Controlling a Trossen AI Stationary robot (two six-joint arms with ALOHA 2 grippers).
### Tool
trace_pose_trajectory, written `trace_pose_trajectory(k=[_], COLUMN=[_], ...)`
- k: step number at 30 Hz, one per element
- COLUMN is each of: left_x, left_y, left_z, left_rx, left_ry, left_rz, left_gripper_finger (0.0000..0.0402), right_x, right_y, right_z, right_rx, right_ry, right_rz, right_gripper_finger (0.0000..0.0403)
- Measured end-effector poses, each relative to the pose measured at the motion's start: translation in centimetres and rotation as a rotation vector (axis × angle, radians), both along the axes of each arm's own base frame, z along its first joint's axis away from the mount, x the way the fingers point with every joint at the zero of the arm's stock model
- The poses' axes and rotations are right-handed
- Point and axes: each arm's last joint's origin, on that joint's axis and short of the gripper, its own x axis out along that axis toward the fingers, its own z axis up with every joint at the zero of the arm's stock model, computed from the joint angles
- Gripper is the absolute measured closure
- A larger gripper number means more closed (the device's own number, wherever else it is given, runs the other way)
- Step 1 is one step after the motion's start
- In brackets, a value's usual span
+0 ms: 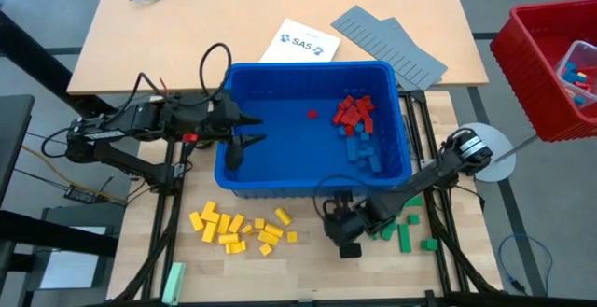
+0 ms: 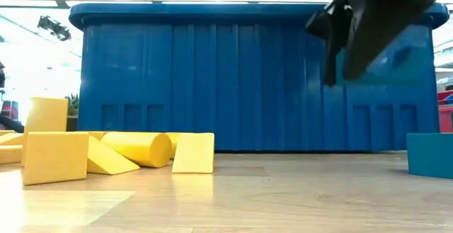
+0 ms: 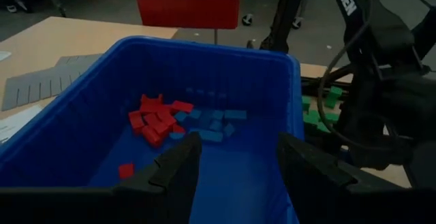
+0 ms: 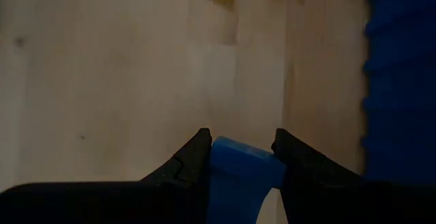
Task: Sort blocks
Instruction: Remove the blue block from the blue bin
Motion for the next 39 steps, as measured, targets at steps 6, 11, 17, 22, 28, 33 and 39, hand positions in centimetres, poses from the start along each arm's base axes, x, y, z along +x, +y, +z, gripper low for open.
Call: trace_pose_trajectory(k=[6, 11, 17, 22, 28, 33, 39], left_x=[0.0, 0.0, 0.0, 0.0, 0.0, 0.0, 0.0], left_y=[0.0, 0.0, 0.0, 0.0, 0.0, 0.0, 0.0], left_z=[0.0, 0.0, 0.0, 0.0, 0.0, 0.0, 0.0], left_rx=[0.004, 0.004, -0.001, -0.014, -0.017, -0.017, -0.017], left_ry=[0.001, 0.001, 0.0, -0.003, -0.004, -0.004, -0.004], left_rz=[-0.002, -0.002, -0.001, 0.003, 0.005, 0.005, 0.005], left_gripper_finger=[0.0199, 0.0199, 0.0199, 0.0199, 0.0199, 0.0199, 0.0199], right_x=[0.1, 0.8, 1.5, 1.5, 1.1, -0.4, -2.6], right_y=[0.7, 0.6, -0.1, -0.1, -0.4, -0.1, -1.0], right_z=[-2.5, -4.7, -5.8, -5.3, -2.7, 1.9, 8.3], right_rx=[-0.071, -0.119, -0.138, -0.117, -0.091, 0.0, 0.106], right_ry=[0.071, 0.111, 0.122, 0.107, 0.038, -0.091, -0.332], right_rz=[-0.042, -0.071, -0.095, -0.095, -0.073, 0.015, 0.075], right_gripper_finger=[0.0282, 0.0276, 0.0252, 0.0216, 0.0175, 0.0173, 0.0185])
